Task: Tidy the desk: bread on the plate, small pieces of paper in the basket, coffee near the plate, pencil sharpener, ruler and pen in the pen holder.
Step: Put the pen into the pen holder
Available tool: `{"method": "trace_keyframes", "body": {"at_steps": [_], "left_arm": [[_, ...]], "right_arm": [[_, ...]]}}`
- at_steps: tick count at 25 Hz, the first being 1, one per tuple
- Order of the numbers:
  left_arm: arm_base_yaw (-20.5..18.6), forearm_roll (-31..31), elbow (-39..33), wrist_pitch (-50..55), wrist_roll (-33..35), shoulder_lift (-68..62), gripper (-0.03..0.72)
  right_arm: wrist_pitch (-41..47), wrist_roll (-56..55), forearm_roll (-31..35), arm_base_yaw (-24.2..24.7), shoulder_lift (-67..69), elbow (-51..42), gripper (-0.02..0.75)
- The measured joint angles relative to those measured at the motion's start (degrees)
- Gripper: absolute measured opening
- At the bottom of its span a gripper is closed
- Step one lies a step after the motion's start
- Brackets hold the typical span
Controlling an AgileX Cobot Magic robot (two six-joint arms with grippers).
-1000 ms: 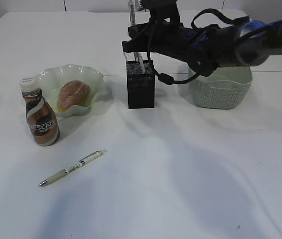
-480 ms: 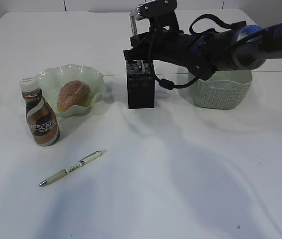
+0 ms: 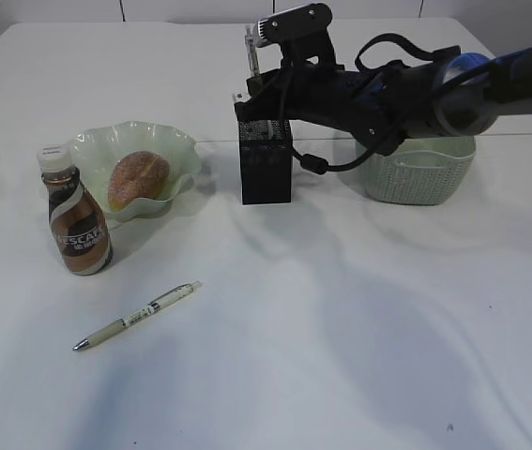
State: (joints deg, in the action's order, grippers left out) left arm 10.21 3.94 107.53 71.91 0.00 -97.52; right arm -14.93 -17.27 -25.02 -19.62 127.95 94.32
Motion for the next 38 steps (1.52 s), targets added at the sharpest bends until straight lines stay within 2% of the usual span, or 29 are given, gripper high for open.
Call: {"method": "trace_keyframes", "body": {"at_steps": [7,12,14,16,24,29,35,37,38], "left_arm": [[0.0,0.0,0.0,0.0,0.0,0.0,0.341],[0.0,0.0,0.0,0.0,0.0,0.0,0.341],[0.0,0.0,0.0,0.0,0.0,0.0,0.341],[0.0,0.0,0.0,0.0,0.0,0.0,0.341],[0.0,0.0,0.0,0.0,0.0,0.0,0.341],[0.0,0.0,0.0,0.0,0.0,0.0,0.341],[0.0,0.0,0.0,0.0,0.0,0.0,0.341],[0.12,0.0,0.0,0.0,0.0,0.0,0.341],[0.24,-0.24,0.0,0.0,0.0,0.0,0.341]], "right_arm": [[0.0,0.0,-0.12,0.27,0.0,0.0,0.109],[0.0,0.0,-0.12,0.31,0.0,0.0,0.243],[0.0,0.0,-0.12,0.31,0.0,0.0,0.26],[0.0,-0.3,-0.12,0.31,0.0,0.0,0.319],[0.69,-2.69,-0.12,0.31,0.0,0.0,0.337],[6.71,-3.6,-0.12,0.31,-1.8,0.0,0.339],[20.44,-3.6,0.1,0.31,-6.95,0.04,0.34],[21.83,-3.6,0.1,0.31,-7.36,0.04,0.34],[29.11,-3.6,1.17,0.31,-9.26,0.04,0.34]]}}
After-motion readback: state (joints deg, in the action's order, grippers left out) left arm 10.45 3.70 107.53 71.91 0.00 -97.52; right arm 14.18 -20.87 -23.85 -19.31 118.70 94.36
